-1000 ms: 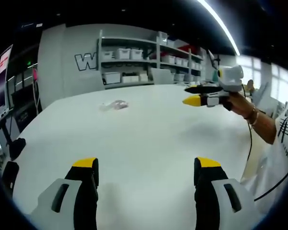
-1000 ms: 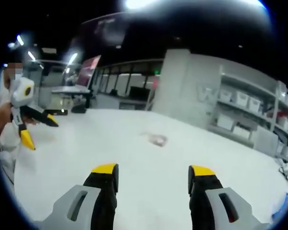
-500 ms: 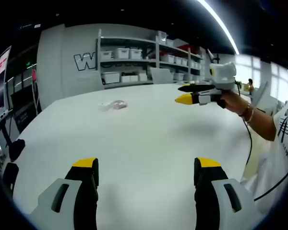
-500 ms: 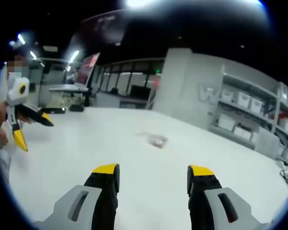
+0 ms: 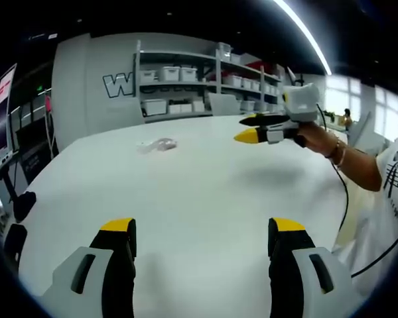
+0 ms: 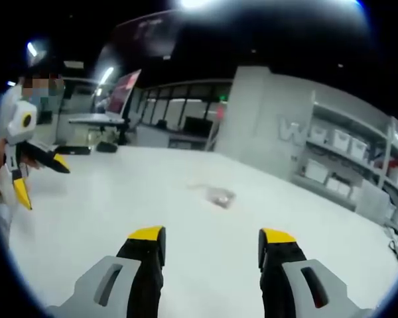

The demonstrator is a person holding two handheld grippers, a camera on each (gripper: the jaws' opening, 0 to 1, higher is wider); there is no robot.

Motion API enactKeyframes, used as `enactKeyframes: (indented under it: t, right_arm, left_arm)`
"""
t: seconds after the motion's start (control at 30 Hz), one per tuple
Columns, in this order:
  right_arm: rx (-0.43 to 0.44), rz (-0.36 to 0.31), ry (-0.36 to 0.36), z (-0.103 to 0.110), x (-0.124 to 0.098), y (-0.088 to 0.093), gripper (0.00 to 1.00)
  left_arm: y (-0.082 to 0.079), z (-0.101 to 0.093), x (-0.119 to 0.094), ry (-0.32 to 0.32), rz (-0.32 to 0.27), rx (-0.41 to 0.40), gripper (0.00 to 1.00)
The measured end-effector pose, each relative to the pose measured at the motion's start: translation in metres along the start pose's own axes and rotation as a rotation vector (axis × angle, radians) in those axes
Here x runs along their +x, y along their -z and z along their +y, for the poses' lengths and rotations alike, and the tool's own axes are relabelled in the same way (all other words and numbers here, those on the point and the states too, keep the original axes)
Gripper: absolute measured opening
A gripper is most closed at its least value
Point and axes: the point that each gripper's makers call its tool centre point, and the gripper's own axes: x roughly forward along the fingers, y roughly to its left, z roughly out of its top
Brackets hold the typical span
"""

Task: Open the resealable bag by pulling the two sides of the seal apart until the entire bag opening is separated and visibly accessible.

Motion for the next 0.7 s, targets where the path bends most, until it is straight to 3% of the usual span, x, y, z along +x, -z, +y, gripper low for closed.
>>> enactKeyframes:
  t: [0.7]
  right_arm:
    - [0.029,0.034,-0.036,0.006,0.020,0.013,0.54]
  left_arm:
    - [0.000,0.000,0.003,0.006,0.003,0.001,0.80]
